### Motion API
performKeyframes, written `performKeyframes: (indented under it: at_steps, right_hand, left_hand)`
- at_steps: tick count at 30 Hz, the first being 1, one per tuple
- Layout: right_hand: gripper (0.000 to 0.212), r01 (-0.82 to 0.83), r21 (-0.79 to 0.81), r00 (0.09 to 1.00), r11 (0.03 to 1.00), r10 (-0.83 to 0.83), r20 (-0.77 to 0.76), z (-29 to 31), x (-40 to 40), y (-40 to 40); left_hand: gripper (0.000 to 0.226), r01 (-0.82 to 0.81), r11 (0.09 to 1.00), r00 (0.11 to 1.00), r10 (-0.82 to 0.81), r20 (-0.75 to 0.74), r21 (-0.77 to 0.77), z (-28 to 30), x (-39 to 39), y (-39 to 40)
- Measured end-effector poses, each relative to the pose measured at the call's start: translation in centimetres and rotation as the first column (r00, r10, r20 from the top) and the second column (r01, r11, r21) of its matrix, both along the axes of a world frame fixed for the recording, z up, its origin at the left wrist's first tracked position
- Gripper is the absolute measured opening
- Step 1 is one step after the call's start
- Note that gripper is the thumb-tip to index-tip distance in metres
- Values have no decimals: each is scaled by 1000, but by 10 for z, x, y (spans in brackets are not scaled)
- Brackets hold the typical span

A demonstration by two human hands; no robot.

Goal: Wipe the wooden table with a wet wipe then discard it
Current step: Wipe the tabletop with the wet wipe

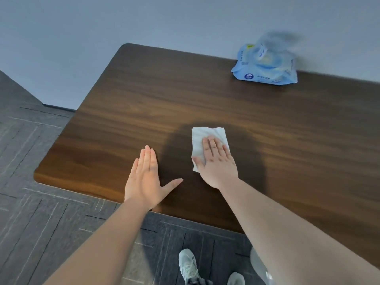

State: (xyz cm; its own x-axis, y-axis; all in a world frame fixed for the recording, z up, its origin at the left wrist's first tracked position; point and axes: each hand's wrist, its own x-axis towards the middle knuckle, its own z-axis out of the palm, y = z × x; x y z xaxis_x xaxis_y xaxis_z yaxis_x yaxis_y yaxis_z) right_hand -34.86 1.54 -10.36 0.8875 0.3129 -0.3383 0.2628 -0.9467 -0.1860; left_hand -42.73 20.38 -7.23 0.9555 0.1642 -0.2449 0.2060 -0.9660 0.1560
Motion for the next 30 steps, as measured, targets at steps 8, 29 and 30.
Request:
performKeyframes:
  at_steps: [8, 29, 30]
  right_hand:
    - [69, 470, -50, 882, 881, -467, 62, -2, -28, -179]
    - [69, 889, -122, 452, 442, -889, 75, 3, -100, -552]
    - [69, 883, -127, 462, 451, -884, 73, 3, -101, -559]
  left_hand:
    - [113, 341, 939, 940, -341, -23, 37, -2, 32, -149]
    - [107, 722, 690, 692, -722, -25, 51, -27, 56, -458]
    - [107, 719, 692, 694, -720, -8, 62, -28, 55, -457]
